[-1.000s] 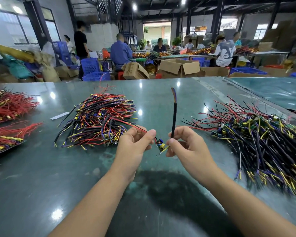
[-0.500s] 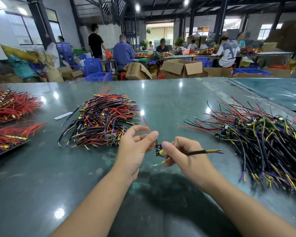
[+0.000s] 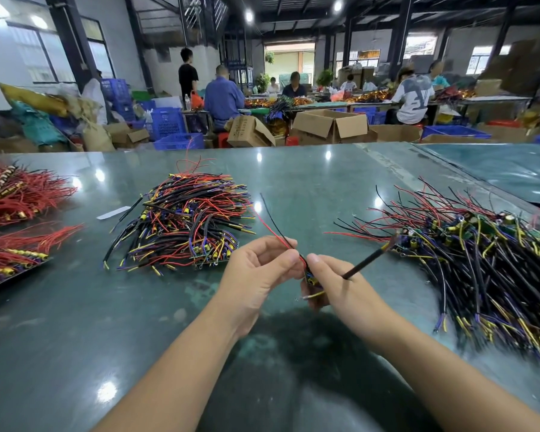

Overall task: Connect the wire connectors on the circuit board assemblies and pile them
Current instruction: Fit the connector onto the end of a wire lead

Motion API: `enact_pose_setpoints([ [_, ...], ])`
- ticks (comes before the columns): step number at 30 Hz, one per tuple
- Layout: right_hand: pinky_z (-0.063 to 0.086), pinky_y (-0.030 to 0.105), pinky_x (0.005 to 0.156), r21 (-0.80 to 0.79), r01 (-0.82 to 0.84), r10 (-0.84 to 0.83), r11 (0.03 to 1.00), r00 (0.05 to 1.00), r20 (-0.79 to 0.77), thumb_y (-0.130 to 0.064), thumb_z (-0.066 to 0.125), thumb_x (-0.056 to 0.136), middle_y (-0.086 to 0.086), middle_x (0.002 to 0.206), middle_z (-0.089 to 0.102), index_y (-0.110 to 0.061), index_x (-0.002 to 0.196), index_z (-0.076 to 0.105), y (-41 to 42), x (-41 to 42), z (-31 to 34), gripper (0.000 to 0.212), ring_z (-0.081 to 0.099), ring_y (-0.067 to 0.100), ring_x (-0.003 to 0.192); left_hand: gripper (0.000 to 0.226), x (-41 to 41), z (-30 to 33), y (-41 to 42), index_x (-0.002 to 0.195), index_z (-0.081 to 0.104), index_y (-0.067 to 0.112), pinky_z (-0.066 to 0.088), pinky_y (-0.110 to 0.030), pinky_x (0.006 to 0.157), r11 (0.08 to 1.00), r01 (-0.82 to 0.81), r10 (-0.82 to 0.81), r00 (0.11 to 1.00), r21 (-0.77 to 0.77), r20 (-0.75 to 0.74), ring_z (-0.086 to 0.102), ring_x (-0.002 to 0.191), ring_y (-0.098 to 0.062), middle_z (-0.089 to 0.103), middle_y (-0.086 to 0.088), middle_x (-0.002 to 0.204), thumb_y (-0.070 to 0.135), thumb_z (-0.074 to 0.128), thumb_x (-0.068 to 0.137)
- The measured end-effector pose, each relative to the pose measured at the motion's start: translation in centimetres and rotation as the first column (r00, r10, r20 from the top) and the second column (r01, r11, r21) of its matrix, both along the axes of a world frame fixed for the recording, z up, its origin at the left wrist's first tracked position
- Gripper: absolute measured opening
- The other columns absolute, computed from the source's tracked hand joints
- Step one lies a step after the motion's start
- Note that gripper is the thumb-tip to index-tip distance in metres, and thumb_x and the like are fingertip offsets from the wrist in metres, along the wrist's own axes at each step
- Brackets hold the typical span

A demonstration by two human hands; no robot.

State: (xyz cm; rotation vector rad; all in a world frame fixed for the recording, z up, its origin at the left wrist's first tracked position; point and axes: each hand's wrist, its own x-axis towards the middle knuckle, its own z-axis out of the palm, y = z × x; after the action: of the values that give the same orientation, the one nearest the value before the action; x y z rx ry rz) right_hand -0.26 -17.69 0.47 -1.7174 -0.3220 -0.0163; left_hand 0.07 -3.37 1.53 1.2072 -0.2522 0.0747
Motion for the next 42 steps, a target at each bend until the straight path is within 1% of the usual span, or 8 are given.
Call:
enact_pose_setpoints([
  [5,0.037,0.023,0.051,0.021,0.057,-0.057,0.998,0.998,0.006,-0.027,0.045,0.098,-0.004,0.056,0.051,-0.009,0.07,0.059,-0.1,0.4,0.0,0.036,0.046,0.011,0.051,0.023,0.0,0.0,-0.1,0.091,0.063,0.014,0.051,-0.022,0.07,0.996,-0.045,0.044,0.999,0.08,0.015,0.06,0.064,-0.01,0.063,0.002,0.067,-0.008,0.062,0.083],
  [13,0.036,0.011,0.048,-0.095,0.03,-0.026,0.995,0.999,0.043,-0.038,0.055,0.092,-0.011,0.051,0.051,-0.018,0.064,0.057,-0.1,0.5,-0.5,0.035,0.048,0.002,0.048,0.013,0.0,0.1,-0.3,0.08,0.061,0.017,0.033,-0.02,0.051,0.978,-0.123,0.131,0.991,0.166,-0.039,0.054,0.055,-0.008,0.056,0.003,0.059,0.015,0.057,0.067],
  [16,0.037,0.011,0.048,-0.083,0.074,-0.07,0.994,0.997,0.046,-0.035,0.057,0.092,-0.012,0.052,0.05,-0.016,0.062,0.057,-0.5,0.8,-0.7,0.036,0.048,0.002,0.049,0.005,0.0,-0.1,-0.3,0.079,0.064,0.017,0.034,-0.016,0.048,0.961,-0.132,0.123,0.991,0.243,0.05,0.058,0.056,-0.008,0.059,0.005,0.058,0.021,0.066,0.08],
  [22,0.037,0.023,0.054,-0.145,0.088,-0.076,0.985,0.993,0.086,-0.039,0.057,0.091,-0.007,0.057,0.044,-0.01,0.067,0.051,-0.8,0.8,-0.9,0.039,0.042,0.009,0.054,0.027,0.4,-0.3,-0.2,0.068,0.07,0.02,0.035,-0.016,0.044,0.908,-0.242,0.221,0.97,0.341,0.101,0.052,0.048,-0.009,0.054,0.005,0.051,0.018,0.059,0.092],
  [24,0.031,0.028,0.054,-0.228,0.089,-0.054,0.969,0.987,0.154,-0.045,0.056,0.087,-0.008,0.056,0.038,-0.013,0.068,0.049,-0.9,0.6,-0.9,0.038,0.035,0.01,0.055,0.034,0.5,-0.4,0.0,0.058,0.071,0.021,0.033,-0.015,0.042,0.915,-0.207,0.2,0.978,0.346,0.055,0.043,0.041,-0.008,0.05,0.002,0.046,0.024,0.06,0.091],
  [27,0.026,0.018,0.047,-0.307,0.11,-0.034,0.945,0.97,0.242,-0.041,0.057,0.087,-0.01,0.05,0.036,-0.026,0.06,0.049,-0.8,0.4,-1.0,0.032,0.028,0.005,0.052,0.036,0.4,-0.8,0.0,0.064,0.076,0.016,0.03,-0.016,0.041,0.889,-0.096,0.096,0.995,0.448,0.022,0.036,0.042,-0.01,0.047,-0.005,0.048,0.032,0.058,0.092],
  [30,0.028,0.017,0.047,-0.355,0.144,-0.039,0.924,0.957,0.288,-0.039,0.057,0.091,-0.01,0.048,0.039,-0.036,0.057,0.051,-0.7,0.3,-0.8,0.035,0.03,0.007,0.05,0.041,0.5,-1.2,0.1,0.069,0.075,0.012,0.03,-0.019,0.044,0.819,-0.146,0.12,0.989,0.554,0.082,0.04,0.041,-0.012,0.05,-0.005,0.047,0.039,0.055,0.094],
  [42,0.029,0.018,0.048,-0.42,-0.001,0.134,0.907,0.948,0.288,-0.036,0.054,0.094,-0.009,0.053,0.039,-0.022,0.062,0.045,-0.2,-0.5,0.1,0.035,0.03,0.006,0.051,0.049,2.0,-0.9,1.4,0.061,0.059,0.014,0.035,-0.019,0.042,0.766,-0.517,0.494,0.854,0.382,0.166,0.042,0.033,-0.004,0.046,0.004,0.034,0.028,0.036,0.102],
])
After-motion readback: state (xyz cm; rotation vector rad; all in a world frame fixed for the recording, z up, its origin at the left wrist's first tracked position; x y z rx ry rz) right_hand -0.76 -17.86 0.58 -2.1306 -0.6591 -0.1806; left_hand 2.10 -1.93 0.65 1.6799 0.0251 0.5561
